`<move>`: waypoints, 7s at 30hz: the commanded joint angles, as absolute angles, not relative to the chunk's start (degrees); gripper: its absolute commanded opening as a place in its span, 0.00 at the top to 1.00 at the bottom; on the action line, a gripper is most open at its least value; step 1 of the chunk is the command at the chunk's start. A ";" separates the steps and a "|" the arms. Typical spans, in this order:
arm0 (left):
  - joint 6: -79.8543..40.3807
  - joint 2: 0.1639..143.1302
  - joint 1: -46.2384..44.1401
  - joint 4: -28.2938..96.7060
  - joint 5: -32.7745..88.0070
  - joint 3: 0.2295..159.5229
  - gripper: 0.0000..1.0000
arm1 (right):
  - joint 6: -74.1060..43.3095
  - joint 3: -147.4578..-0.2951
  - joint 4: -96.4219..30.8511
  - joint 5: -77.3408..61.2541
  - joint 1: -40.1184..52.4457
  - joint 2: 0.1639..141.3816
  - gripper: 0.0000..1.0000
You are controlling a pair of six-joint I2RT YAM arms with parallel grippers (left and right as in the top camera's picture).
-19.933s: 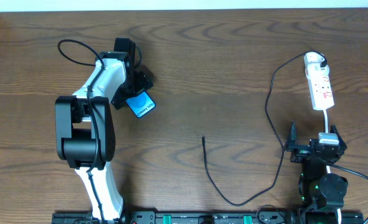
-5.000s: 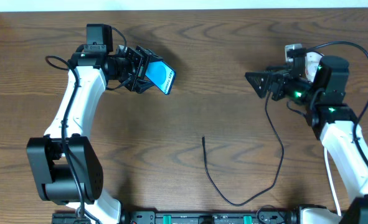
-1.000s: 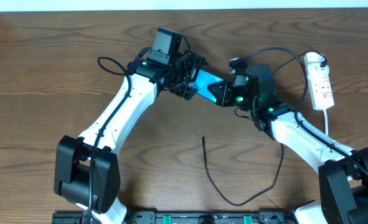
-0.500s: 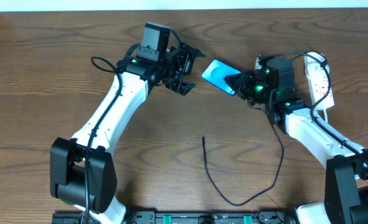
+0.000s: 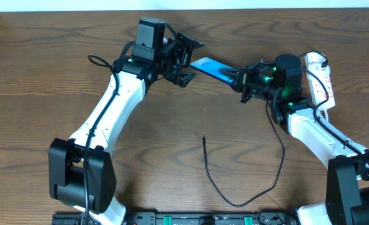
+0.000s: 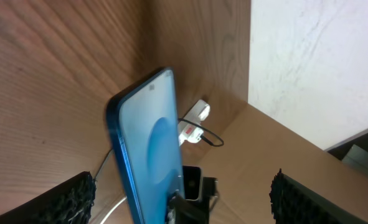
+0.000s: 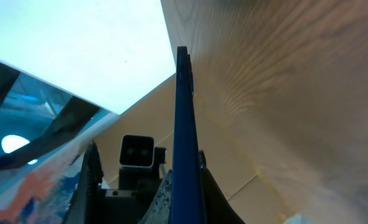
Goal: Plug charger to phone and switch on socket
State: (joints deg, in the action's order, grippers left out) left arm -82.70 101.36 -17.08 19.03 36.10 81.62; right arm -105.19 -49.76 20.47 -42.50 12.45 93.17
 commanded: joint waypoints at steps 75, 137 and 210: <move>-87.33 99.88 -17.10 18.72 30.81 81.71 0.90 | -117.54 -50.57 40.97 -42.15 18.85 93.01 0.99; -20.97 99.88 3.33 31.22 68.45 81.71 0.93 | -53.65 -58.26 17.74 -59.88 11.40 93.01 0.01; -20.56 99.88 8.71 31.27 68.38 81.71 0.93 | -41.34 -62.98 -39.24 -4.71 43.62 106.08 0.32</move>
